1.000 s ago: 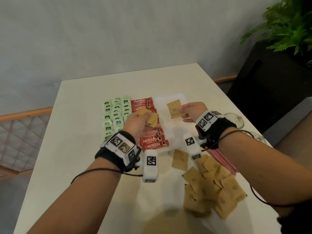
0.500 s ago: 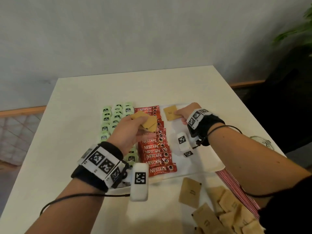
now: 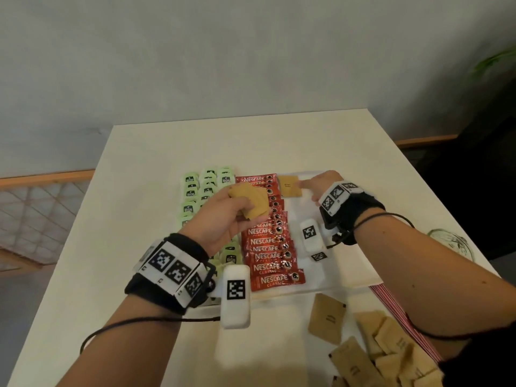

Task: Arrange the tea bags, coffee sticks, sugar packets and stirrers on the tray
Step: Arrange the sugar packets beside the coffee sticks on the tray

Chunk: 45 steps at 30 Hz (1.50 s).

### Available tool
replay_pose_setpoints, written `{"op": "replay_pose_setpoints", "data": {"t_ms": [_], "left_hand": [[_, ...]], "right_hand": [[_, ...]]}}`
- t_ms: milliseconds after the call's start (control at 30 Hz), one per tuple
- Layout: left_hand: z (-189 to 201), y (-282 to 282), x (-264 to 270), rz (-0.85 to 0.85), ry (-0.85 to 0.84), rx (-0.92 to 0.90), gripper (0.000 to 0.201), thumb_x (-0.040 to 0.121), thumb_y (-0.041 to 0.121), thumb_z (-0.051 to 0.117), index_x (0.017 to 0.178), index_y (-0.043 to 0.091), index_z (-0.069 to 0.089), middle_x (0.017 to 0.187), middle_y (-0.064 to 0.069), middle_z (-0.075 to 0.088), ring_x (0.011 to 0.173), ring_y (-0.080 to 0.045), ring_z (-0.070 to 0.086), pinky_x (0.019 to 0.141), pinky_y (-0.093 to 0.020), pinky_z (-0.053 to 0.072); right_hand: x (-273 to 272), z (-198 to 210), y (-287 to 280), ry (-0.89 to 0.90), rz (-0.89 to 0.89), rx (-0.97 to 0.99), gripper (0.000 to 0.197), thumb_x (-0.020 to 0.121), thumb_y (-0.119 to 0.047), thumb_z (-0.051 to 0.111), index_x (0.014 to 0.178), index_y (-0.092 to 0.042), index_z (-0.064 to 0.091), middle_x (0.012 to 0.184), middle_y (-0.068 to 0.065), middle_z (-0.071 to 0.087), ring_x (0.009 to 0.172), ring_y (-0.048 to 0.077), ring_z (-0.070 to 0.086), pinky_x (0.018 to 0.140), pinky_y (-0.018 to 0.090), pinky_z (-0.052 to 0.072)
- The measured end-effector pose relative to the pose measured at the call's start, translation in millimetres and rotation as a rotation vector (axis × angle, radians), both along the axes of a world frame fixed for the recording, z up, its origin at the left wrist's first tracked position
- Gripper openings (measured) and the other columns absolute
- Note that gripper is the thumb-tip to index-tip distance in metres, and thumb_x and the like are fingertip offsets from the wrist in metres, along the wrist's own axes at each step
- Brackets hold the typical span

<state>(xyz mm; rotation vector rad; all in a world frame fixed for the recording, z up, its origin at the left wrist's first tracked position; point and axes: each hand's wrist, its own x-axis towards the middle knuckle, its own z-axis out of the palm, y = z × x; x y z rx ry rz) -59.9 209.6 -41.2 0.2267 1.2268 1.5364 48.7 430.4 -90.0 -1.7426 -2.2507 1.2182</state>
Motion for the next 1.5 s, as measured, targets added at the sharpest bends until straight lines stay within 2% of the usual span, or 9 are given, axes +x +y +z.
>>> {"op": "replay_pose_setpoints", "data": {"t_ms": [200,333,600,767,900,1067,1267,1400,1500], "left_hand": [[4.4,-6.5,21.8,-0.108,0.038,0.029,0.048,0.091,-0.015,0.049,0.134,0.009,0.049,0.131,-0.019,0.055,0.114,-0.036,0.062,0.078,-0.033,0.061],[6.8,-9.1,40.6,-0.192,0.148,0.048,0.046,0.089,-0.009,0.060,0.131,0.007,0.051,0.127,-0.019,0.061,0.108,-0.031,0.067,0.081,-0.034,0.059],[24.9,-26.7,70.6,-0.264,0.395,0.019,0.031,0.084,0.004,0.072,0.112,0.012,0.061,0.098,-0.004,0.072,0.082,-0.016,0.073,0.070,-0.030,0.062],[26.4,-37.2,74.9,-0.125,0.354,-0.042,0.026,0.089,0.009,0.068,0.114,0.008,0.060,0.109,-0.011,0.070,0.091,-0.022,0.073,0.072,-0.030,0.060],[27.3,-40.6,78.6,-0.082,0.290,-0.091,0.018,0.095,0.000,0.055,0.112,0.004,0.058,0.114,-0.017,0.067,0.095,-0.028,0.070,0.076,-0.033,0.059],[36.4,-41.9,70.8,-0.102,0.235,-0.128,0.033,0.093,-0.009,0.050,0.121,0.007,0.051,0.122,-0.022,0.059,0.102,-0.036,0.067,0.074,-0.037,0.061],[46.6,-25.5,47.7,-0.087,0.291,-0.130,0.032,0.093,-0.008,0.052,0.125,-0.001,0.051,0.125,-0.021,0.058,0.105,-0.033,0.066,0.068,-0.029,0.061],[39.3,-18.3,37.1,-0.099,0.296,-0.132,0.031,0.094,-0.005,0.053,0.125,-0.001,0.053,0.120,-0.021,0.063,0.100,-0.030,0.069,0.066,-0.028,0.060],[27.8,-14.8,28.6,-0.087,0.294,-0.152,0.033,0.093,-0.004,0.056,0.125,0.003,0.055,0.118,-0.019,0.065,0.098,-0.029,0.071,0.069,-0.030,0.061]], "right_hand": [[32.5,33.2,-55.3,0.516,0.019,-0.231,0.023,0.089,-0.032,0.068,0.100,-0.012,0.069,0.090,0.001,0.066,0.068,0.012,0.060,0.069,0.026,0.053],[55.9,45.3,-94.8,0.560,0.182,-0.264,0.020,0.085,-0.036,0.071,0.092,-0.018,0.073,0.082,-0.003,0.071,0.065,0.009,0.060,0.071,0.027,0.052],[86.2,63.3,-123.0,0.707,0.105,-0.200,0.009,0.084,-0.026,0.073,0.082,-0.020,0.068,0.084,0.001,0.069,0.073,0.011,0.062,0.064,0.025,0.049],[103.2,69.4,-132.3,0.739,-0.004,-0.220,0.014,0.083,-0.021,0.075,0.084,-0.009,0.069,0.071,0.003,0.064,0.045,0.008,0.039,0.043,0.019,0.030],[106.5,68.3,-140.5,0.774,-0.003,-0.305,0.013,0.086,-0.010,0.071,0.094,-0.001,0.069,0.076,0.008,0.064,0.047,0.009,0.045,0.042,0.019,0.040],[97.3,69.0,-113.2,0.623,0.006,-0.320,0.019,0.086,-0.003,0.069,0.103,0.004,0.065,0.081,0.012,0.067,0.051,0.013,0.059,0.054,0.025,0.057],[78.7,63.8,-49.4,0.439,-0.099,-0.151,0.015,0.089,-0.009,0.067,0.101,-0.001,0.061,0.083,0.015,0.063,0.057,0.020,0.059,0.046,0.025,0.055],[59.5,42.7,-24.8,0.305,-0.123,-0.063,0.012,0.088,-0.017,0.069,0.082,-0.010,0.061,0.077,0.012,0.066,0.067,0.023,0.064,0.074,0.039,0.058],[46.7,23.9,-10.5,0.272,-0.151,-0.069,0.014,0.088,-0.019,0.068,0.078,-0.012,0.062,0.081,0.012,0.071,0.075,0.027,0.070,0.078,0.042,0.059]]}}
